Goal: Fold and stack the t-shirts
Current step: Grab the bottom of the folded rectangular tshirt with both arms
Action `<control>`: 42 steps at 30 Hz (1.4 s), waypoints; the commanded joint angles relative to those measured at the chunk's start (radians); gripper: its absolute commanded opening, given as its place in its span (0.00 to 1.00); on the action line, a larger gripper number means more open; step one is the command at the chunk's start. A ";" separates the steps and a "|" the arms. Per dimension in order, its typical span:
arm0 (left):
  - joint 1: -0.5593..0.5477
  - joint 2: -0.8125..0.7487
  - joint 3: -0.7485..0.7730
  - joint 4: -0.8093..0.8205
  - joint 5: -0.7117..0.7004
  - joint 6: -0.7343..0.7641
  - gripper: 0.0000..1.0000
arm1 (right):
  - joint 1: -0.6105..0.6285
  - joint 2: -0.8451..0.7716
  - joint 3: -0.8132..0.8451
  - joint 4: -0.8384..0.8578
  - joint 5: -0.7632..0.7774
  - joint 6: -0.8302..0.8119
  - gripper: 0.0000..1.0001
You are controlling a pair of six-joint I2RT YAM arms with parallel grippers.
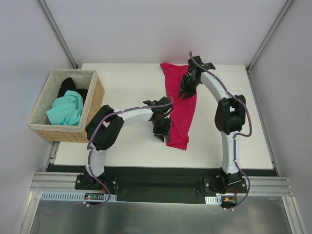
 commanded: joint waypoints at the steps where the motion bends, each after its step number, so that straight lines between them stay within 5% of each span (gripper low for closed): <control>1: -0.006 -0.073 0.004 -0.010 -0.045 0.023 0.34 | -0.004 -0.048 0.044 -0.017 -0.020 0.020 0.36; 42: -0.025 -0.021 0.049 -0.010 0.027 0.016 0.31 | -0.020 -0.069 0.038 -0.003 -0.035 0.043 0.36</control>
